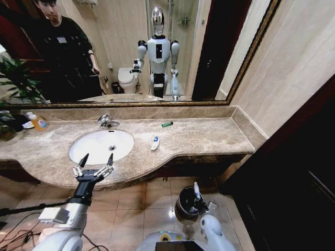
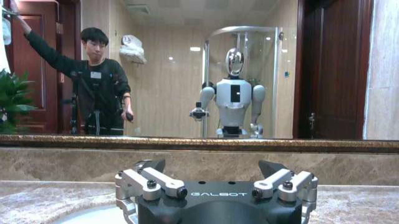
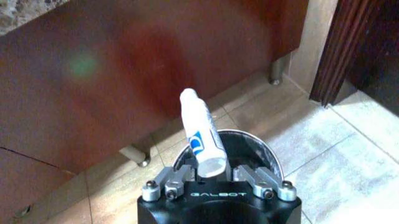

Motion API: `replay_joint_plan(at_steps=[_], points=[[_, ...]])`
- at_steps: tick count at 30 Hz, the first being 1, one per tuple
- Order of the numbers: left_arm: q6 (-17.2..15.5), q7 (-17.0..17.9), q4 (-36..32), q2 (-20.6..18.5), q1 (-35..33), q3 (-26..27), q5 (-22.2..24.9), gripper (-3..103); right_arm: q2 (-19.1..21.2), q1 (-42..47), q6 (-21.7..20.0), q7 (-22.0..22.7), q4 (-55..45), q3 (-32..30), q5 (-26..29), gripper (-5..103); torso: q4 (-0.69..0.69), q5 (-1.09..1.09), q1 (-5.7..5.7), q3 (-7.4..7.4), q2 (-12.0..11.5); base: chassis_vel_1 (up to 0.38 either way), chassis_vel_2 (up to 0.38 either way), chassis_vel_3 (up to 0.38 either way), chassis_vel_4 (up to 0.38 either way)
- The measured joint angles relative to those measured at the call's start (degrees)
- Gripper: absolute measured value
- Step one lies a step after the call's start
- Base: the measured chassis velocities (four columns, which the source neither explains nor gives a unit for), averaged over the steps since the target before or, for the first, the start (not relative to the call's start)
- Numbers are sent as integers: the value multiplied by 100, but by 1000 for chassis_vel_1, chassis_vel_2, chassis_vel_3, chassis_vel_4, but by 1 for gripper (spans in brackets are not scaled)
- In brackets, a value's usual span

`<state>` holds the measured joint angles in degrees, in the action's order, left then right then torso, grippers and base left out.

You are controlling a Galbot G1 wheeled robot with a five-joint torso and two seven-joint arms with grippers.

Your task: Pick up the trash from the sink and place it in the trash bin.

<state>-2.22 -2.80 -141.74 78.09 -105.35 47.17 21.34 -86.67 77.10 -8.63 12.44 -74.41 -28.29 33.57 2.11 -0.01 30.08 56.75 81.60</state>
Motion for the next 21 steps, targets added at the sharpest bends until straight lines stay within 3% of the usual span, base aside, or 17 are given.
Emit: replay_joint_plan(at_steps=[5, 10, 12, 15, 16, 19, 21], points=[[0, 0, 0, 0, 0, 0, 0, 100, -6, 7, 30, -4, 20, 8, -70, 24, 0, 0, 0, 0, 0, 0, 0, 0, 0], [0, 0, 0, 0, 0, 0, 0, 100, 24, 31, 118, -89, 45, -4, -213, 44, 0, 0, 0, 0, 0, 0, 0, 0, 0], [0, 0, 0, 0, 0, 0, 0, 100, 25, 31, 121, -82, 45, -8, -213, 44, 0, 0, 0, 0, 0, 0, 0, 0, 0], [0, 0, 0, 0, 0, 0, 0, 100, 20, 40, 132, -58, 29, -10, -213, 61, 0, 0, 0, 0, 0, 0, 0, 0, 0], [0, 0, 0, 0, 0, 0, 0, 100, 20, 40, 132, -58, 29, -10, -213, 61, 0, 0, 0, 0, 0, 0, 0, 0, 0], [0, 0, 0, 0, 0, 0, 0, 100, -15, 65, 148, -34, -4, -3, -231, 78, 0, 0, 0, 0, 0, 0, 0, 0, 0], [0, 0, 0, 0, 0, 0, 0, 100, -22, 75, 152, -33, -10, -1, -233, 83, 0, 0, 0, 0, 0, 0, 0, 0, 0]])
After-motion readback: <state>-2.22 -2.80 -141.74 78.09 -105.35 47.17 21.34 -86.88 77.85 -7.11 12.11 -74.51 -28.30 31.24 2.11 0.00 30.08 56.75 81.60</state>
